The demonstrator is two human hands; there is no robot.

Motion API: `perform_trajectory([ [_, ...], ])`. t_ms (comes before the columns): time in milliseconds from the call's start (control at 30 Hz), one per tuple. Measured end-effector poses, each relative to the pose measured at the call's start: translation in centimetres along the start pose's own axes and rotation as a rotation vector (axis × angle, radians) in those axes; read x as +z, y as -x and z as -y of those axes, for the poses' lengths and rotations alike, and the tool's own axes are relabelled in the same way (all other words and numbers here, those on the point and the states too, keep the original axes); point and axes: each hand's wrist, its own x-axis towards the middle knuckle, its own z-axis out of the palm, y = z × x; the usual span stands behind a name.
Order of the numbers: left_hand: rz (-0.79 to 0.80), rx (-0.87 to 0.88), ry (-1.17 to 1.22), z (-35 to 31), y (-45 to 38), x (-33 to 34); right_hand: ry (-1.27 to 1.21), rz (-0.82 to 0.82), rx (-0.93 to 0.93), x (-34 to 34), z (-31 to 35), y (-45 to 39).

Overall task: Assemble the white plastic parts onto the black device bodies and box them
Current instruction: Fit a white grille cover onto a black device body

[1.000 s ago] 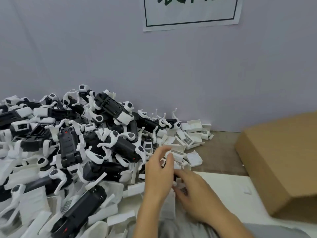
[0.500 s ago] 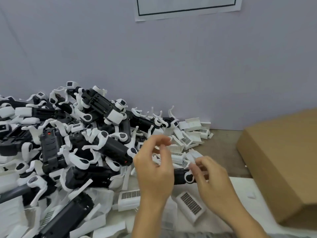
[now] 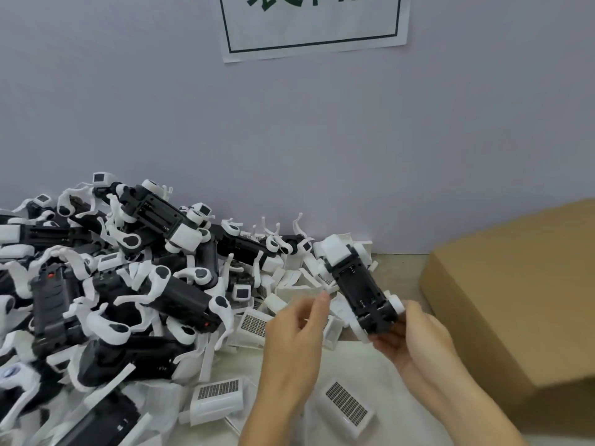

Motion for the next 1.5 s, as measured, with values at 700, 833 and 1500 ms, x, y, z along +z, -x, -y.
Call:
perform_trajectory([
  [700, -0.023, -0.203, 0.642, 0.5, -0.9, 0.6, 0.705, 0.363, -0.591, 3.1, -3.6, 2.4],
  [833, 0.005, -0.104, 0.448, 0.7, -0.8, 1.3, 0.687, 0.264, -0.579, 2.5, -3.8, 1.5],
  [1500, -0.008, 0.126, 0.022, 0.7, -0.5, 2.1, 0.755, 0.379, -0.487, 1.5, -3.2, 0.9],
])
